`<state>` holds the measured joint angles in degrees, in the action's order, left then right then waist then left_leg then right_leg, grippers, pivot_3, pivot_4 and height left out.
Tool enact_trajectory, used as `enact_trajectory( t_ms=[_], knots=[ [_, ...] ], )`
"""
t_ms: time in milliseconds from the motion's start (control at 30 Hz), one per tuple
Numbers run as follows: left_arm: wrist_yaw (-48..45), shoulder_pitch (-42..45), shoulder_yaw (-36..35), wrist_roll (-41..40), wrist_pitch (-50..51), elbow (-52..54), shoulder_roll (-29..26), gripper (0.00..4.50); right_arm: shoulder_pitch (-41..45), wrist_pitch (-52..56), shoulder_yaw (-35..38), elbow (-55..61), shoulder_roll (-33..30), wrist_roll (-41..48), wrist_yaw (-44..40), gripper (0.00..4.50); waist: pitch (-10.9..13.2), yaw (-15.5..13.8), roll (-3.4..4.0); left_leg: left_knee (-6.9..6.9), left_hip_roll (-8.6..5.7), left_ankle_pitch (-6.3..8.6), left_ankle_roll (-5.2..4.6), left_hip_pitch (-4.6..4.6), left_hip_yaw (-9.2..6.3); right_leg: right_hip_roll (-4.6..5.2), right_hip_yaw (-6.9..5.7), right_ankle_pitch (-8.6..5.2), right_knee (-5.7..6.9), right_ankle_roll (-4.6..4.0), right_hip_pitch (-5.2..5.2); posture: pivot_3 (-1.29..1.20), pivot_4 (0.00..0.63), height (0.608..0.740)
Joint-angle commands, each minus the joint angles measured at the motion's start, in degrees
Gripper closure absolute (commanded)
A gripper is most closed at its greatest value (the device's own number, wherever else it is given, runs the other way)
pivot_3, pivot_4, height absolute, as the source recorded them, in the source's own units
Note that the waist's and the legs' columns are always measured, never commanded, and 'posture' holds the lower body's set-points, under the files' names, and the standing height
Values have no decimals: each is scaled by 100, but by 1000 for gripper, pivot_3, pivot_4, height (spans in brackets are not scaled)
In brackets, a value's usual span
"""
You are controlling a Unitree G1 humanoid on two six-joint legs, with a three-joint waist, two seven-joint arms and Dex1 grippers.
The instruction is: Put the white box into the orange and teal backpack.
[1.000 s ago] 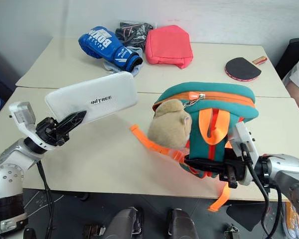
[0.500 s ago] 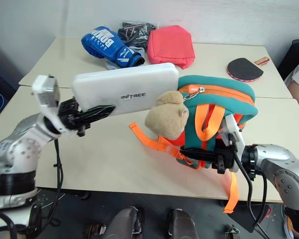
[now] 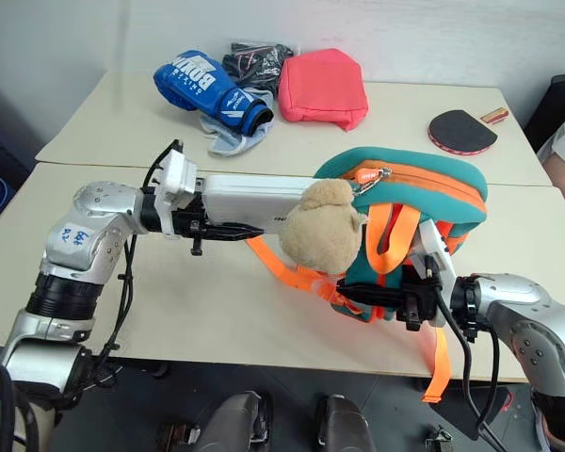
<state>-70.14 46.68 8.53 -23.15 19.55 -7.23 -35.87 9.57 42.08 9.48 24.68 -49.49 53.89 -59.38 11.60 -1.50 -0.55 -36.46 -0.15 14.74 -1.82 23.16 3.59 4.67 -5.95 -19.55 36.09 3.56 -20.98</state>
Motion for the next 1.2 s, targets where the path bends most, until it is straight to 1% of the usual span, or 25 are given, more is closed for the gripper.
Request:
enact_trajectory(
  t_ms=[33, 67, 167, 200, 300, 433, 500, 633, 733, 767, 833, 900, 967, 1033, 1100, 1200],
  knots=[
    [-133, 569, 459, 498, 58, -393, 182, 3067, -63, -53, 107, 168, 5, 12, -42, 4478, 0, -16, -1, -1, 0, 0, 0, 0, 0, 0, 0, 0, 1, 0, 0, 0, 150, 740],
    [-72, 812, 562, 682, -135, -622, 351, 3067, -66, -61, 95, 168, -4, 5, -62, 4478, 0, -21, 0, -7, -1, -1, -2, 1, -2, 0, -4, 0, 2, 0, 4, 0, 150, 740],
    [236, 1748, 811, 1016, -482, -1363, 1328, 3067, -48, -138, 31, 176, -20, -70, -118, 4478, 2, -88, -3, -31, -2, 4, -11, 5, -10, 0, -11, 2, 2, 3, 16, 0, 150, 740],
    [265, 1943, 928, 1204, -712, -1586, 1554, 3067, -44, -151, 36, 177, 0, -71, -105, 4478, 2, -118, -4, -56, 0, 9, -19, 18, -14, -1, -15, 3, 4, 6, 13, 0, 150, 740],
    [360, 2244, 1023, 1473, -1276, -2154, 2164, 3067, -49, -204, 31, 178, 59, -108, -62, 4478, 2, -100, -4, -65, -4, 23, -42, 25, -4, 3, -4, 13, -10, 24, 15, 0, 150, 740],
    [616, 2402, 879, 1488, -1626, -2568, 2840, 3067, -69, -252, -11, 210, 126, -152, 5, 4478, 3, -9, -4, -62, -3, 25, -42, 23, 4, 3, -3, 13, -10, 24, 11, 0, 150, 740],
    [593, 2358, 810, 1470, -1617, -2594, 2923, 2368, -67, -258, -35, 242, 171, -168, 57, 4500, 4, -7, -5, -63, -3, 22, -37, 24, 3, 3, -5, 13, -7, 24, 8, 0, 150, 740],
    [261, 2090, 346, 1036, -1268, -2347, 2687, 1210, -144, -290, 27, 303, 242, -204, 189, 4500, 4, 16, -5, -68, -3, 16, -32, 18, 2, 4, -2, 13, -2, 24, 12, 0, 150, 740],
    [-43, 1966, 21, 964, -1669, -2491, 2201, 419, -221, -336, 90, 308, 276, -262, 254, 4500, 5, 51, -4, -64, 1, 13, -26, 17, 2, 2, -2, 13, 1, 24, 9, 0, 150, 740],
    [-161, 1939, -84, 912, -1782, -2542, 2051, 80, -230, -343, 93, 314, 290, -270, 277, 4500, 5, 55, -4, -62, 3, 11, -22, 15, 3, 1, -1, 13, 3, 23, 7, 0, 150, 740],
    [-471, 1883, -354, 744, -1978, -2660, 1687, 31, -239, -373, 84, 316, 323, -302, 337, 4500, 5, 54, -4, -60, 3, 8, -17, 16, 3, 0, -2, 12, 10, 23, 1, 0, 150, 740],
    [-943, 1767, -585, 448, -1850, -2596, 1327, 31, -236, -404, 78, 307, 359, -330, 400, 4500, 5, 46, -3, -62, 3, 7, -17, 16, 3, 1, -3, 12, 13, 22, 1, 0, 150, 740],
    [-1420, 1578, -685, 298, -1867, -2429, 975, 31, -222, -458, 79, 282, 422, -369, 451, 4500, 5, 43, -3, -65, 3, 8, -17, 16, 3, 1, -3, 12, 14, 22, 2, 0, 150, 740],
    [-1641, 1353, -741, 290, -2091, -2182, 708, 31, -199, -497, 89, 244, 501, -398, 512, 4500, 5, 33, -3, -66, 2, 8, -19, 15, 3, 3, -2, 12, 14, 22, 5, 0, 150, 740],
    [-1670, 1097, -857, 135, -2137, -1646, 571, 31, -138, -545, 73, 181, 599, -445, 581, 4500, 5, 29, -3, -67, 1, 9, -19, 15, 2, 3, -1, 12, 13, 22, 5, 0, 150, 740],
    [-1482, 662, -911, -267, -1869, -399, 638, 31, 48, -586, -61, 36, 705, -574, 602, 4500, 5, 0, -3, -74, 0, 11, -23, 17, -6, 7, -3, 12, 11, 21, 12, 0, 150, 740]
  ],
)
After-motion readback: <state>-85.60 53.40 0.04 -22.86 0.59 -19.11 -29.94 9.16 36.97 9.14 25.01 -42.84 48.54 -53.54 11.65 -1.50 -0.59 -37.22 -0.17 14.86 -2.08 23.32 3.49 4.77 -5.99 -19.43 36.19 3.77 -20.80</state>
